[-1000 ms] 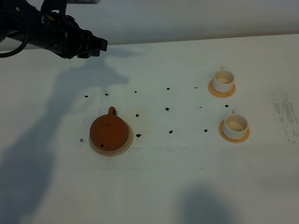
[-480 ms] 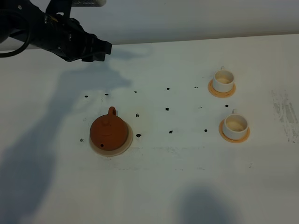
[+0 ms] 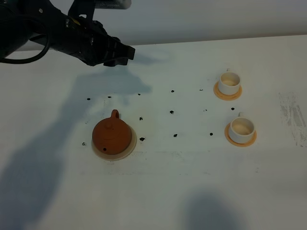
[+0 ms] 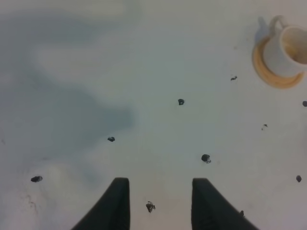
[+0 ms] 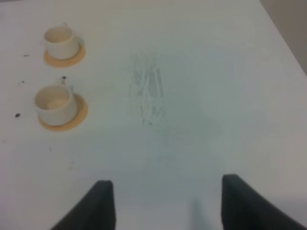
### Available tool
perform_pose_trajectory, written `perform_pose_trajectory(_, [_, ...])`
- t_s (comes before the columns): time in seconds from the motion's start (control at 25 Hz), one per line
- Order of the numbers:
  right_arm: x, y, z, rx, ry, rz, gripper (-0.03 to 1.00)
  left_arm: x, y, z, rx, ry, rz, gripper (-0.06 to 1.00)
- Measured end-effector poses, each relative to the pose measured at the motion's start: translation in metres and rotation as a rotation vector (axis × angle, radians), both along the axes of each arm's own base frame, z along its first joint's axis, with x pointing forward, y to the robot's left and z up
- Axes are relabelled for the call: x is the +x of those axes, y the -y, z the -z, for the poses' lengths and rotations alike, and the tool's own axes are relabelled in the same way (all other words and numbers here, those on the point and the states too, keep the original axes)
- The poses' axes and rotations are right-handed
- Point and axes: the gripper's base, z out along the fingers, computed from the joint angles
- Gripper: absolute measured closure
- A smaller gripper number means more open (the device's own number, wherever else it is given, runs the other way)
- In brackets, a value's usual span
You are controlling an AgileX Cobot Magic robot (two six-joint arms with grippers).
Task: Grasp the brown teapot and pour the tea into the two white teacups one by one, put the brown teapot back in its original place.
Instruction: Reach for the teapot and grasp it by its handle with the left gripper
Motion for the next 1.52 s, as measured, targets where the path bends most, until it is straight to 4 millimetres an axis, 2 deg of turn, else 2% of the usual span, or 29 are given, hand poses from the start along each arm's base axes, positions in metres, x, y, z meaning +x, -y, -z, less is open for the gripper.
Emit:
perform_pose_trajectory(0.24, [0.0, 0.0, 0.0, 0.0, 0.0, 0.0, 0.49, 0.007, 0.009, 0.035, 0.027, -0.081, 0.016, 0.64])
perform_pose_trajectory(0.4, [0.0, 0.0, 0.0, 0.0, 0.0, 0.0, 0.49, 0.01, 0.012, 0.05, 0.038, -0.114, 0.02, 0.64])
perform_pose_trajectory(1.16, [0.0, 0.0, 0.0, 0.0, 0.0, 0.0, 0.49, 0.006, 0.007, 0.062, 0.16, -0.162, 0.084, 0.64])
perform_pose_trajectory(1.52, [0.0, 0.0, 0.0, 0.0, 0.0, 0.0, 0.49, 0.009, 0.008, 0.091, 0.199, -0.233, 0.098, 0.64])
